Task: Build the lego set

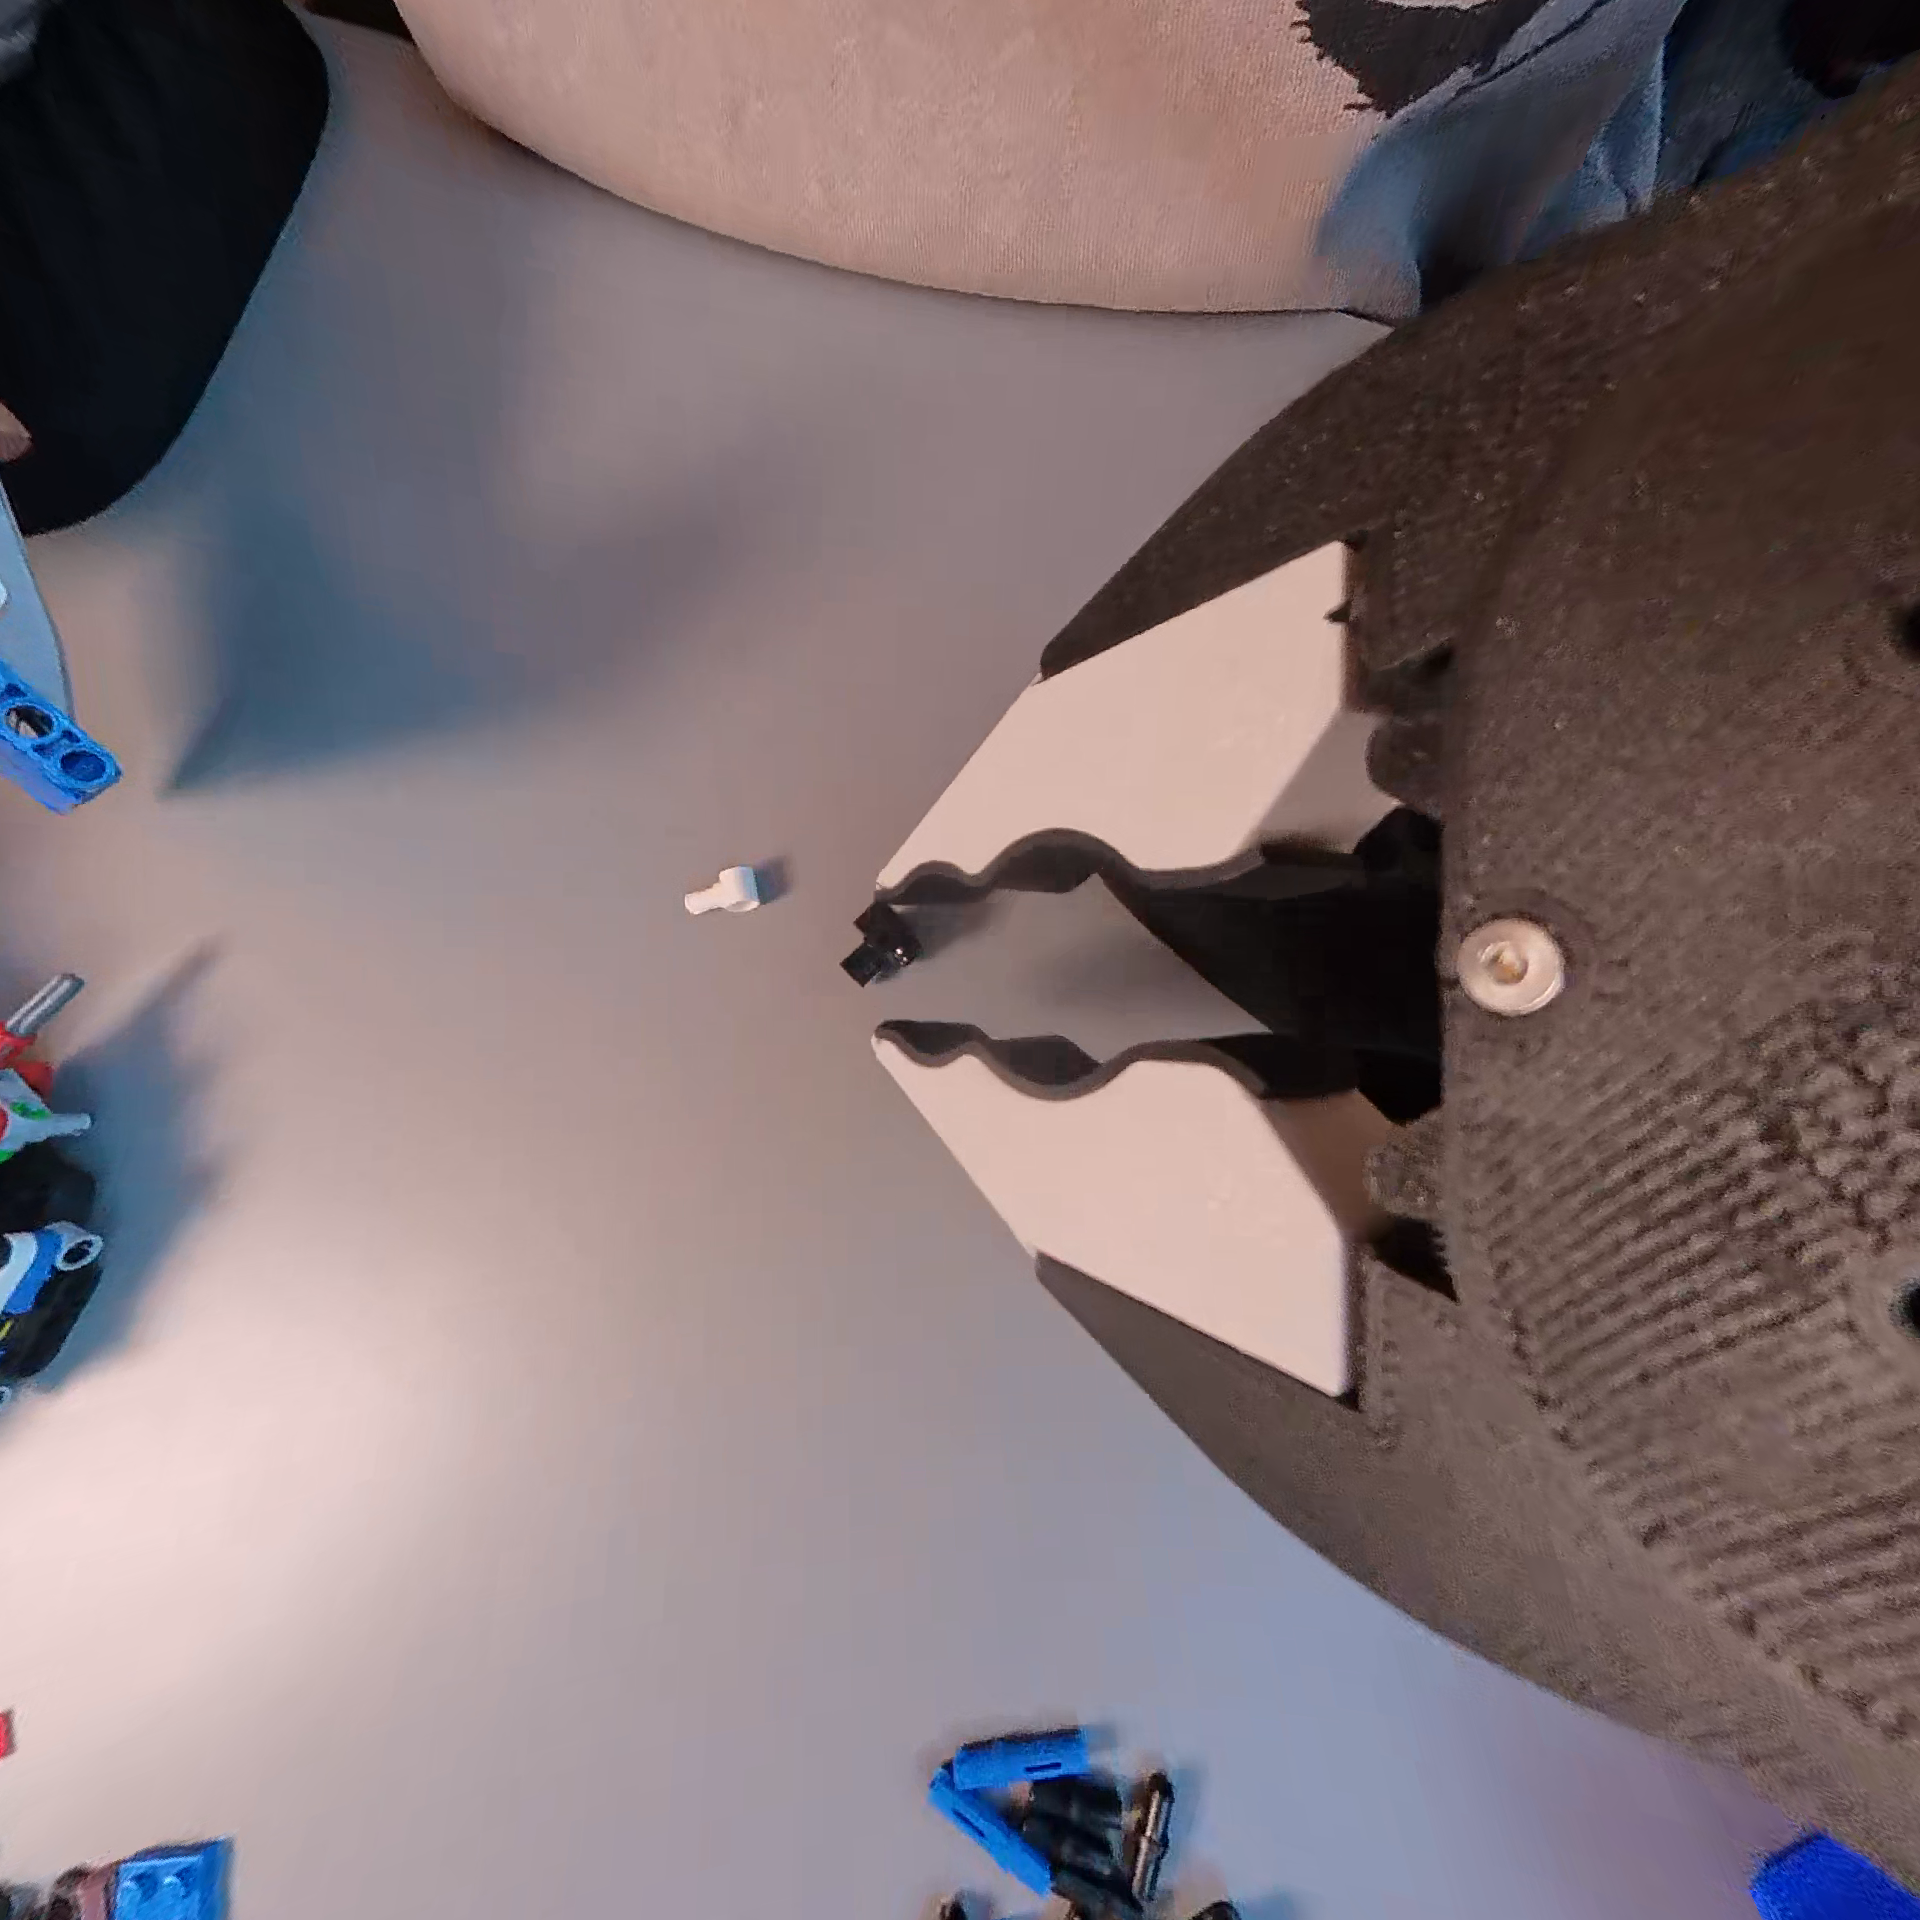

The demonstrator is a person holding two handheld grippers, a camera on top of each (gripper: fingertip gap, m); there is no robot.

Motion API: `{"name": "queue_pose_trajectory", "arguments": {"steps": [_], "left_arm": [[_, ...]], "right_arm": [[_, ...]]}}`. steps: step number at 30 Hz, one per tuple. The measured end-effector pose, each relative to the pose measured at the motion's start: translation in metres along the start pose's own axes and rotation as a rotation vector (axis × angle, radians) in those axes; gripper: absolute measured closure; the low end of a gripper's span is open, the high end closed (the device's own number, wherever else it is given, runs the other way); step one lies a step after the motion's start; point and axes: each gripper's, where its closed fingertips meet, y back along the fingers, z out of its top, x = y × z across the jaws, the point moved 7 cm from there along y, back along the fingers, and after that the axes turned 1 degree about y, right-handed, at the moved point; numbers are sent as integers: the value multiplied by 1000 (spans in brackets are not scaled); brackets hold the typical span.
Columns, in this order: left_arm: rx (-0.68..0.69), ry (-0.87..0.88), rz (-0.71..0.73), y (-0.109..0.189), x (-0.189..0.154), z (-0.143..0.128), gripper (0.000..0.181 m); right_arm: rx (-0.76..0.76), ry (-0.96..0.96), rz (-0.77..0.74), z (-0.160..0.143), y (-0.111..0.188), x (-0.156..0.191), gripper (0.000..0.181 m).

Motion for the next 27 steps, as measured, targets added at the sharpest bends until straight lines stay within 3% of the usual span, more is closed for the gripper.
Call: {"name": "queue_pose_trajectory", "arguments": {"steps": [1,6,11,14,16,19,21,27], "left_arm": [[-2,9,16,-1,-3,0,157],[38,37,154,-16,-11,-7,149],[25,9,196,-21,-11,-6,163],[-28,1,110,-21,-12,-1,171],[-149,17,-31,-14,-20,13,171],[-305,23,-247,-2,-38,40,171],[-338,13,-337,-4,-47,53,171],[-354,-66,-312,-29,-44,66,171]], "right_arm": [[1,1,-1,0,0,0,174],[2,1,-1,-1,0,0,174],[-4,11,-4,0,2,1,174],[-14,23,-14,1,3,2,174],[-30,56,-49,3,5,0,174],[-77,207,-139,11,8,1,175],[-94,325,-183,16,7,5,174],[-96,426,-199,16,3,11,174]]}}
